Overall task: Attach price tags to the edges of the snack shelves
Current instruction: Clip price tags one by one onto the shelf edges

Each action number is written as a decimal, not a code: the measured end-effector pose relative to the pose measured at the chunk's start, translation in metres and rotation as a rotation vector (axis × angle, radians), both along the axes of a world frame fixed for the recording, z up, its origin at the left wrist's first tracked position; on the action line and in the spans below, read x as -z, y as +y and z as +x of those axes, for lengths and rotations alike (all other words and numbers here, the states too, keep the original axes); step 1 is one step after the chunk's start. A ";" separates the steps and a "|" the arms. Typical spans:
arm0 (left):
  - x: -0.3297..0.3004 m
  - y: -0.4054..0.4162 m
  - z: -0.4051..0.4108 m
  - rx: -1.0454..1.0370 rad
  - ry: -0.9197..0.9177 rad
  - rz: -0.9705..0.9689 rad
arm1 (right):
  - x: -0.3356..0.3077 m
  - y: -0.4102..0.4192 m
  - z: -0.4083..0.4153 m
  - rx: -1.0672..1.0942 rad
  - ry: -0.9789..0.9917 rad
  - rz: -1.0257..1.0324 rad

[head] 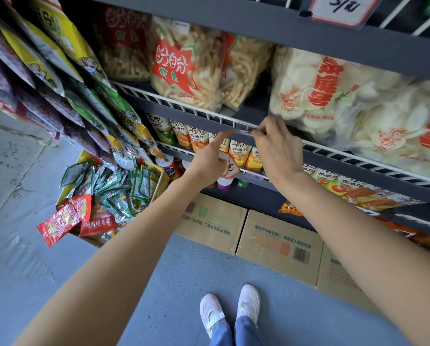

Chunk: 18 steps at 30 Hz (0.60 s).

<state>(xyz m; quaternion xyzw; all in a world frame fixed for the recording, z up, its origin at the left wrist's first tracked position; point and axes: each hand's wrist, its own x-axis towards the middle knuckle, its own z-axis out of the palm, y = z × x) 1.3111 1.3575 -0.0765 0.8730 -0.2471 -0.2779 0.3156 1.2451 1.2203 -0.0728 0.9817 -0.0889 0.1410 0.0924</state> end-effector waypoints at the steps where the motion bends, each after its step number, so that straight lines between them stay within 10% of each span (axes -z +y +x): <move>1: -0.001 0.000 0.000 0.000 0.002 0.000 | 0.000 0.000 -0.001 0.004 0.025 -0.026; 18: -0.007 -0.011 0.000 -0.108 0.061 -0.070 | 0.004 0.012 -0.016 0.123 0.104 0.003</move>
